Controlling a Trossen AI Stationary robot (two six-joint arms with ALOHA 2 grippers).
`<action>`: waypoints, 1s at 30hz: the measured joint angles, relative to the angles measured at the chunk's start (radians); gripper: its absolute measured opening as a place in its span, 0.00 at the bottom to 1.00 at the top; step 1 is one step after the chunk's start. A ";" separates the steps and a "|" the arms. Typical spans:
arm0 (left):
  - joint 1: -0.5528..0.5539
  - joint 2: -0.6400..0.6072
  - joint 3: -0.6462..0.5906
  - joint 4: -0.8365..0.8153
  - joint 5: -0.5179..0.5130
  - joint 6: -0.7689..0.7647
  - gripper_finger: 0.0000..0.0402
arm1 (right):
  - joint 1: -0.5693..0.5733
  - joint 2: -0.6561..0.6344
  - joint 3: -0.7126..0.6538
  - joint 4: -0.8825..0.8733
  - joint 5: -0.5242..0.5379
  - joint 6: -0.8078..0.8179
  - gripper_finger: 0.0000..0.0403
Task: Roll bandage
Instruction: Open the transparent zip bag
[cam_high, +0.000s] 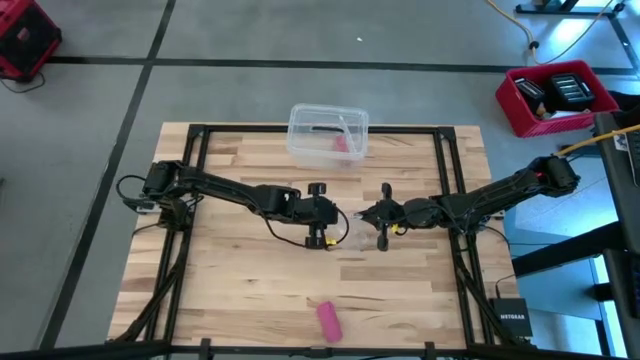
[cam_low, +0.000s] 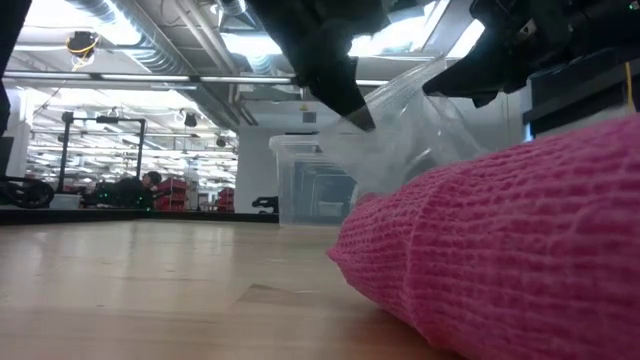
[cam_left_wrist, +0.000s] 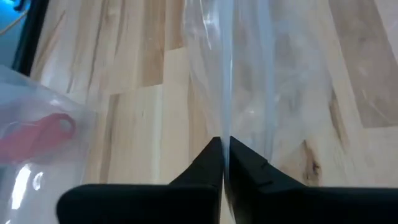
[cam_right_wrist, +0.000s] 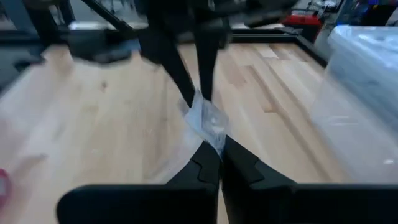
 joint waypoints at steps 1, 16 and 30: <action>0.000 -0.014 0.000 -0.015 -0.003 -0.004 0.01 | 0.000 -0.011 0.000 -0.012 0.011 -0.029 0.03; 0.049 -0.119 0.000 -0.167 -0.142 -0.141 0.01 | 0.037 0.001 0.311 -0.284 -0.002 -0.620 0.49; 0.052 -0.111 0.000 -0.152 -0.139 -0.151 0.01 | 0.039 0.418 0.544 -0.429 0.294 -0.801 0.38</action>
